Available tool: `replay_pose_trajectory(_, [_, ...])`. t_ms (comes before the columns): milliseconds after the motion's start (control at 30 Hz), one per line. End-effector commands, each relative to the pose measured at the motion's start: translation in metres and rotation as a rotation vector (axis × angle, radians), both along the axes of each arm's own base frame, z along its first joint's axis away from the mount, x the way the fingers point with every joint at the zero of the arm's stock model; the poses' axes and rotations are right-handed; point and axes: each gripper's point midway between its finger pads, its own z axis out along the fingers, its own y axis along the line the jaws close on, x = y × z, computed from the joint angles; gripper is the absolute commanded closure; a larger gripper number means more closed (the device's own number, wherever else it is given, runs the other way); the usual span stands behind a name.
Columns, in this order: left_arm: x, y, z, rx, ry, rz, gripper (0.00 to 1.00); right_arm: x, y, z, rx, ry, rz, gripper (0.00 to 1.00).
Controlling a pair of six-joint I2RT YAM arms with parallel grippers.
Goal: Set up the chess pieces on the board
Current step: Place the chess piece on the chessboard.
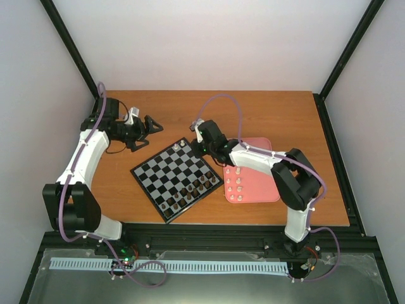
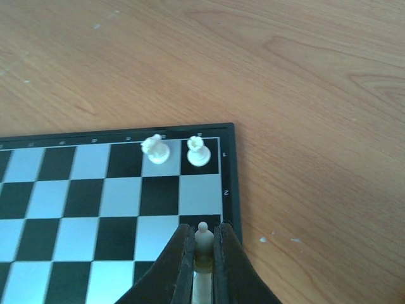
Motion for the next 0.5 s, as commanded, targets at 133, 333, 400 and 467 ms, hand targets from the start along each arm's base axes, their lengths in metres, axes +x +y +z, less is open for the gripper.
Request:
replay_pose_trajectory(133, [0.003, 0.007, 0.001, 0.047, -0.066, 0.001, 0.00, 0.015, 0.013, -0.025, 0.023, -0.085, -0.030, 0.97])
replay_pose_trajectory(333, [0.000, 0.007, -0.006, 0.048, -0.057, 0.002, 0.00, 0.014, 0.019, -0.039, 0.032, -0.072, -0.004, 0.97])
replay_pose_trajectory(400, [-0.001, 0.007, -0.008, 0.049, -0.053, 0.003, 0.00, 0.012, 0.024, -0.042, 0.037, -0.065, 0.014, 0.97])
replay_pose_trajectory(467, [-0.002, 0.007, -0.009, 0.049, -0.053, 0.002, 0.01, 0.009, 0.027, -0.048, 0.032, -0.055, 0.027, 0.97])
